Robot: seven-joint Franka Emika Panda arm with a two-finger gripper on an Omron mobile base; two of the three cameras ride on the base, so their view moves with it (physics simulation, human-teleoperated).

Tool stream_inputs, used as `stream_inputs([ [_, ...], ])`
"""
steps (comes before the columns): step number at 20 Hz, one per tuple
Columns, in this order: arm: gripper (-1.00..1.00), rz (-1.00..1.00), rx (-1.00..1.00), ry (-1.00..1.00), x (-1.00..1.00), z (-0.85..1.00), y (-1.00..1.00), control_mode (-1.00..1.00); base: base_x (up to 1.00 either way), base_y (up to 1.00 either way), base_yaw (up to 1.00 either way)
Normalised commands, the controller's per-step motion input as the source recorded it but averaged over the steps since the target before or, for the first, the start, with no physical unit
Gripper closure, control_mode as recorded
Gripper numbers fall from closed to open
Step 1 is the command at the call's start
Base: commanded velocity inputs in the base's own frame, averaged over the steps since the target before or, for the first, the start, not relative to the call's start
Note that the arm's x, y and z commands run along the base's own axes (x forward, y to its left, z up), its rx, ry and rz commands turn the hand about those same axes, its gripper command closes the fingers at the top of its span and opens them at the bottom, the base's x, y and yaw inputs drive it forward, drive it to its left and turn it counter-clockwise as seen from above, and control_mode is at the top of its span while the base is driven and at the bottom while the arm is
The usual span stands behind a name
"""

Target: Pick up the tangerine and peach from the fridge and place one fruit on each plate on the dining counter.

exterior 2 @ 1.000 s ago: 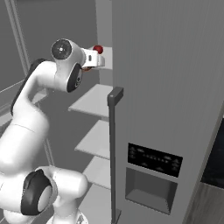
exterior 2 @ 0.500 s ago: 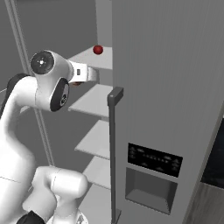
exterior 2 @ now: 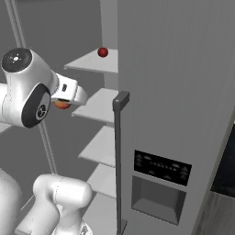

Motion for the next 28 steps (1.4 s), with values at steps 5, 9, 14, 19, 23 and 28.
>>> stream_inputs([
  [5, 1.0, -0.11, 0.21, 0.02, -1.0, -0.01, 0.0, -1.0, 0.0, 0.0, 0.0],
  [9, 1.0, -0.11, 0.02, 0.11, -0.4, -0.39, 0.0, -1.0, 0.0, 0.0, 0.0],
  [14, 1.0, -0.05, 0.0, 0.03, -0.04, -0.3, -0.02, -1.0, 0.0, 0.0, 0.0],
  [19, 1.0, 0.0, 0.0, 0.0, 0.0, 0.0, 0.0, -1.0, 0.0, 0.0, 0.0],
  [23, 1.0, 0.0, 0.0, 0.0, 0.0, 0.0, 0.0, -1.0, 0.0, 0.0, 0.0],
  [28, 1.0, 0.0, 0.0, 0.0, -0.03, 0.0, 0.0, 1.0, -0.34, 0.0, 0.0],
])
